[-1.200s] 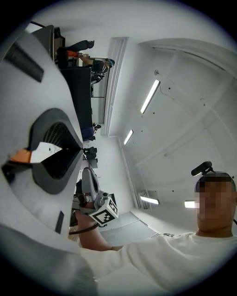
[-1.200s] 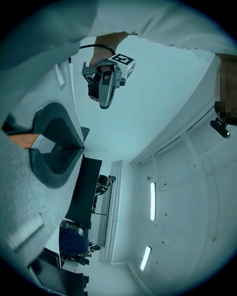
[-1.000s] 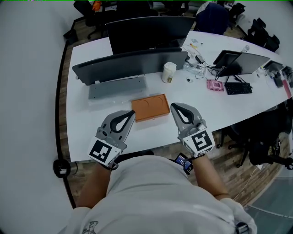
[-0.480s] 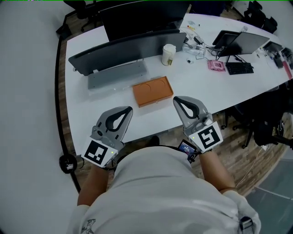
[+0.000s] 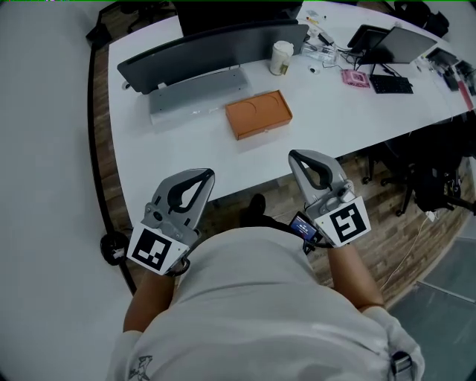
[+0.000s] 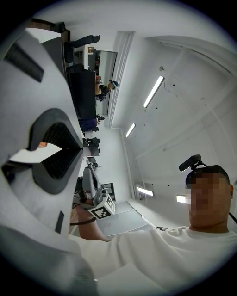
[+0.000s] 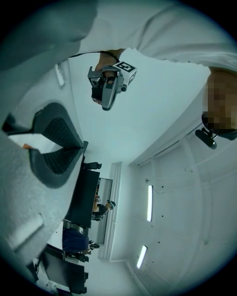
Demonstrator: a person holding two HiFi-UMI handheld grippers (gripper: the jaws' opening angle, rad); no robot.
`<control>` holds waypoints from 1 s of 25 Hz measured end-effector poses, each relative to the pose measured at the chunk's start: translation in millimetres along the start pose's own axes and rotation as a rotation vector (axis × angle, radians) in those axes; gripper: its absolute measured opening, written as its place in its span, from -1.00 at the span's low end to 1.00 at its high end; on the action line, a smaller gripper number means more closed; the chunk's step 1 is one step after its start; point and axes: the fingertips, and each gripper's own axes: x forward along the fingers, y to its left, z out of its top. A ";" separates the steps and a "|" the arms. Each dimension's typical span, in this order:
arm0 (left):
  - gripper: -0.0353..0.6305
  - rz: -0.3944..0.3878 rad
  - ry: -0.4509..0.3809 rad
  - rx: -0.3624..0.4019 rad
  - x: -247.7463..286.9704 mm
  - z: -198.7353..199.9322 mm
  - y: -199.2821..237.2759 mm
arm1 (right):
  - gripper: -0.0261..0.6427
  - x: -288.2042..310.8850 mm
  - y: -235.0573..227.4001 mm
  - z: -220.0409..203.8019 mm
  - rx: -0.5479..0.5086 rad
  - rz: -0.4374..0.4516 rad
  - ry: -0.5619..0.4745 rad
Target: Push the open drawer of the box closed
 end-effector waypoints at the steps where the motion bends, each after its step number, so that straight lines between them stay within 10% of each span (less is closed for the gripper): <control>1: -0.90 -0.002 0.001 -0.004 -9.3 -1.4 -3.4 | -0.91 -3.6 9.9 0.9 -0.001 -0.001 0.000; 25: -0.90 -0.050 -0.025 -0.042 -66.7 -5.2 -112.6 | -0.91 -115.3 127.1 0.8 0.013 0.049 0.019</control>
